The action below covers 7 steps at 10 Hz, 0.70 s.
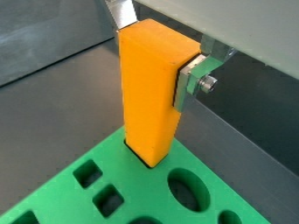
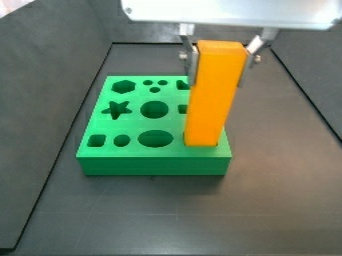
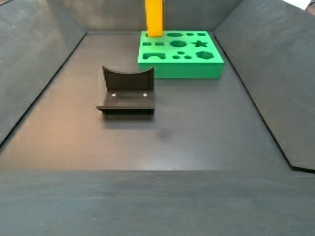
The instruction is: Insert the rectangle object.
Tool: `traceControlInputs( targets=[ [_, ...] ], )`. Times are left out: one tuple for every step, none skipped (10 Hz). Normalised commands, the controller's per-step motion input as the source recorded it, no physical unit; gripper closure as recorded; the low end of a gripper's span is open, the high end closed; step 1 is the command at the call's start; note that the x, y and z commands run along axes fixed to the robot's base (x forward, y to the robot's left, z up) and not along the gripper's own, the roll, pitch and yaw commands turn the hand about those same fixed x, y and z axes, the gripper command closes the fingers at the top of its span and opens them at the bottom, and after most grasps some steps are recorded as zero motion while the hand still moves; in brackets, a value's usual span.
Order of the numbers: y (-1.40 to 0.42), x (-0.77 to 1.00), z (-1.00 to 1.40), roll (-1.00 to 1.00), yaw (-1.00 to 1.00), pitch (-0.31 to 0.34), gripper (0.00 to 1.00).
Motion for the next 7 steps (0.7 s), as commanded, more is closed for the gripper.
traceControlInputs(
  targets=[
    [0.06, 0.41, -0.39, -0.05, -0.21, 0.090, 1.00],
    [0.16, 0.25, -0.39, -0.02, -0.18, 0.071, 1.00],
    [0.19, 0.10, -0.37, 0.00, -0.06, 0.043, 1.00],
    [0.07, -0.07, -0.34, 0.00, 0.00, -0.021, 1.00],
    [0.00, -0.33, -0.35, -0.03, 0.05, -0.179, 1.00],
    [0.00, -0.37, -0.54, 0.00, 0.20, -0.249, 1.00],
    [0.00, -0.23, -0.53, 0.00, 0.17, -0.169, 1.00]
  ],
)
